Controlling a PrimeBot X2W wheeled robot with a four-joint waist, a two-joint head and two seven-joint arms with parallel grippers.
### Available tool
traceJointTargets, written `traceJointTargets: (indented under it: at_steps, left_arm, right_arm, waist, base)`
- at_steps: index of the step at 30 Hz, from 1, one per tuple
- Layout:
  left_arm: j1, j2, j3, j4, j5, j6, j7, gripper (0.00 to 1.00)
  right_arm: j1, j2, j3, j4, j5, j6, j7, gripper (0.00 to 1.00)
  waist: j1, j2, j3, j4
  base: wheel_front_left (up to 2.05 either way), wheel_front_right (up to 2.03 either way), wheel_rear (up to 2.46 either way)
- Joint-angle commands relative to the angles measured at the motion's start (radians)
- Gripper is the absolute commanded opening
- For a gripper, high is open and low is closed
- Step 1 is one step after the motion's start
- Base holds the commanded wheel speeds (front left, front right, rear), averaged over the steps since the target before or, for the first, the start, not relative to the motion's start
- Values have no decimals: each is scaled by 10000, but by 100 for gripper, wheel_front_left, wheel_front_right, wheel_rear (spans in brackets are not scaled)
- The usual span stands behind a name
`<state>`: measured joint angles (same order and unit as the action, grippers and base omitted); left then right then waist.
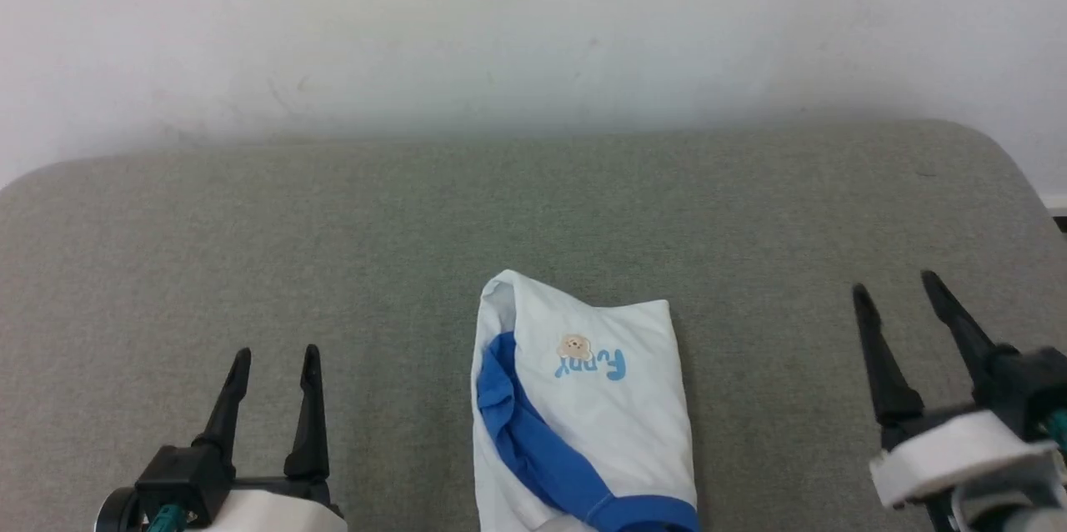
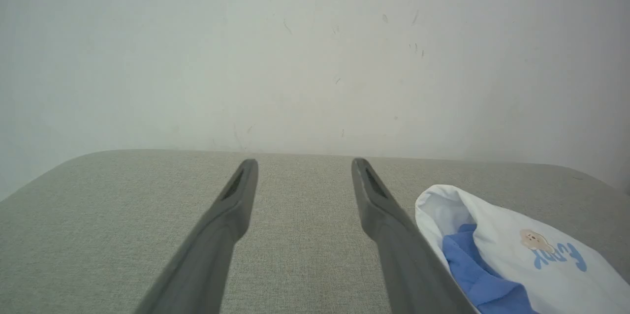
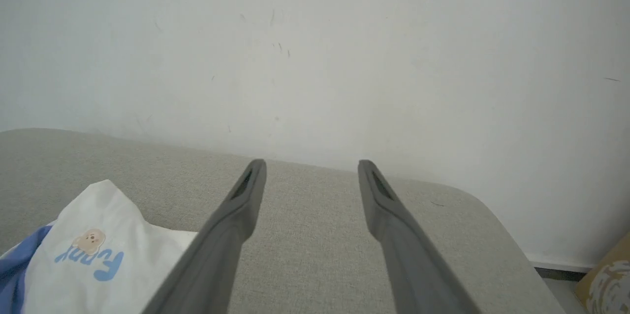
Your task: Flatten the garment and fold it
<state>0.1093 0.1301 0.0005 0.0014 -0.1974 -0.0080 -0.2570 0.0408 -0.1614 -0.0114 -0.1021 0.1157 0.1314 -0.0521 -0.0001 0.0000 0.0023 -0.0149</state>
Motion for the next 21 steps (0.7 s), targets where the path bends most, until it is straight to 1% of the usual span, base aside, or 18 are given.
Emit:
traceJointTargets:
  at_steps: [1,4,7,9,11,14,17,19,21]
  left_arm:
    - [136,24,45,62,13,8,-47,100]
    - [171,10,99,191,-57,-11,-47,100]
    - [170,-14,123,340,-121,-28,-47,100]
    - [148,-30,139,407,-160,-40,-47,100]
    - [141,-61,187,442,-219,-34,-47,100]
    - [130,-135,302,465,-357,-32,-47,100]
    - [98,-161,370,554,-399,-41,-47,100]
    - [33,-181,393,573,-399,-52,-47,100]
    - [-36,-203,389,596,-384,-75,-47,100]
  right_arm:
    - [260,174,-162,-219,-60,-7,71,100]
    - [911,558,-680,-753,-12,-7,286,100]
    - [1283,819,-1045,-1009,205,-7,465,100]
    - [1378,942,-1357,-987,606,-7,685,100]
    - [1357,1019,-1866,-716,1238,-7,1083,100]
    - [1051,1062,-2853,226,2212,-7,1853,100]
    - [595,1069,-3562,1510,3320,-7,2842,100]
    - [275,1074,-3728,2419,4254,-7,3764,100]
    - [-112,1089,-3733,3197,5610,-7,4806,100]
  waist:
    - [1,0,-84,-121]
    - [1,0,-110,-236]
    - [1,0,-106,-319]
    - [1,0,-85,-358]
    - [1,0,-76,-397]
    - [1,0,-47,-419]
    - [1,0,-6,-360]
    - [1,0,42,-276]
    - [1,0,99,-178]
  base:
    - [0,0,0]
    - [0,0,0]
    - [0,0,0]
    - [0,0,0]
    - [0,0,0]
    - [0,0,0]
    - [0,0,0]
    - [0,0,0]
    - [0,0,0]
